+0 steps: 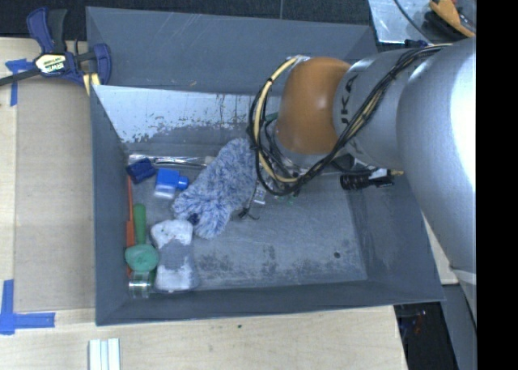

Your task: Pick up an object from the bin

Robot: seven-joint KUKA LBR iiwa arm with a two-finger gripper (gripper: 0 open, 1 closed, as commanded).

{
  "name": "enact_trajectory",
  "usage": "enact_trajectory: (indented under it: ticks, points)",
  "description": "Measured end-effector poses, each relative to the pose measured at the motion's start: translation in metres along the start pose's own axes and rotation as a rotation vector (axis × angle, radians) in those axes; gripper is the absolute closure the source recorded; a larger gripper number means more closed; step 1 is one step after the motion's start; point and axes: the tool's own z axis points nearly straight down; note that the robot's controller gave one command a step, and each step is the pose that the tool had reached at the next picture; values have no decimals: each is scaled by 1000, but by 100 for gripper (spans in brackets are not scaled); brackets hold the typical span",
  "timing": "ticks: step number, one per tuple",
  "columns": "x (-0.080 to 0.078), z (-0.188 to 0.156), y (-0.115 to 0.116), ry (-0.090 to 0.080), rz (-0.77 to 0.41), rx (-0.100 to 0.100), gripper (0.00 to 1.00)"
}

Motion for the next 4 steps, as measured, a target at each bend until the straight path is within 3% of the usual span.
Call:
enact_trajectory:
  ticks: [1, 2, 3, 4]
  points:
    - [10, 4, 8, -4, 3, 0, 0]
    - [10, 4, 8, -5, -3, 1, 0]
    - [34, -1, 17, -9, -13, 0, 0]
    - [35, 4, 18, -11, -20, 2, 0]
